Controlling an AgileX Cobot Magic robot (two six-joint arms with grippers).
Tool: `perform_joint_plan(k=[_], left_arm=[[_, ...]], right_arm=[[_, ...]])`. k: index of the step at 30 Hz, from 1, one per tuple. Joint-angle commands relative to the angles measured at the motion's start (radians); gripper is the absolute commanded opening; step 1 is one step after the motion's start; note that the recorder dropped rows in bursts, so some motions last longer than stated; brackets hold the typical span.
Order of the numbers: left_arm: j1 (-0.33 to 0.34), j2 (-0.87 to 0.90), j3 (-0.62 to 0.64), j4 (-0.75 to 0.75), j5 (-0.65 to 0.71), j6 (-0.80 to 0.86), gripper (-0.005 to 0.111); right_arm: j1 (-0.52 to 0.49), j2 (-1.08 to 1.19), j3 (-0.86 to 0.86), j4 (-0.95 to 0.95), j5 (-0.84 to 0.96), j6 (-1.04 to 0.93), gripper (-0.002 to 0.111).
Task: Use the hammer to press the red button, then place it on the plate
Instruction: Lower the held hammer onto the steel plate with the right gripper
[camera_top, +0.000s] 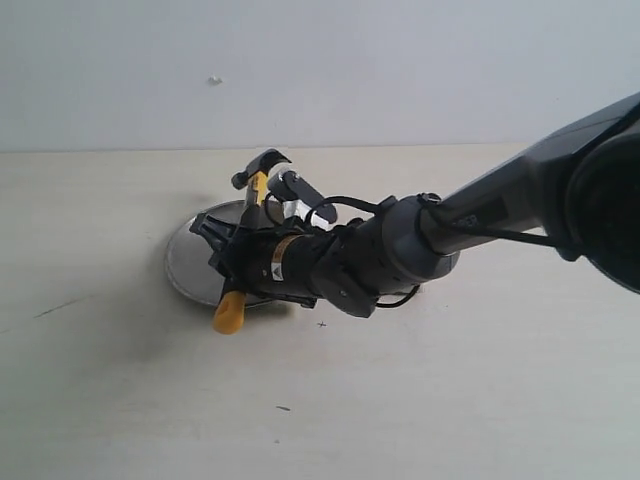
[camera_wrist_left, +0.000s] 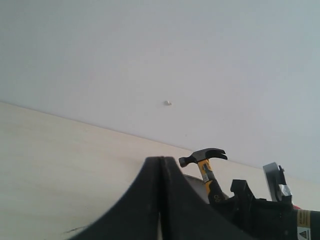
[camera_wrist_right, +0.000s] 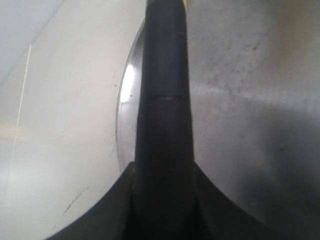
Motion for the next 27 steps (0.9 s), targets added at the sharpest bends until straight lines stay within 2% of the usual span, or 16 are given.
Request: perform_joint_plan(k=[1, 19, 27], left_arm=[[0.001, -0.005, 0.002, -0.005, -0.002, 0.001, 0.0], [0.001, -0.005, 0.002, -0.005, -0.002, 0.001, 0.0], [0.001, -0.005, 0.002, -0.005, -0.002, 0.001, 0.0]], right_arm=[[-0.002, 0.027, -0.07, -0.104, -0.071, 0.057, 0.0], [0.0, 0.057, -0.086, -0.106, -0.05, 0.091, 0.001], [0.0, 0.057, -0.086, -0.13, -0.05, 0.117, 0.031]])
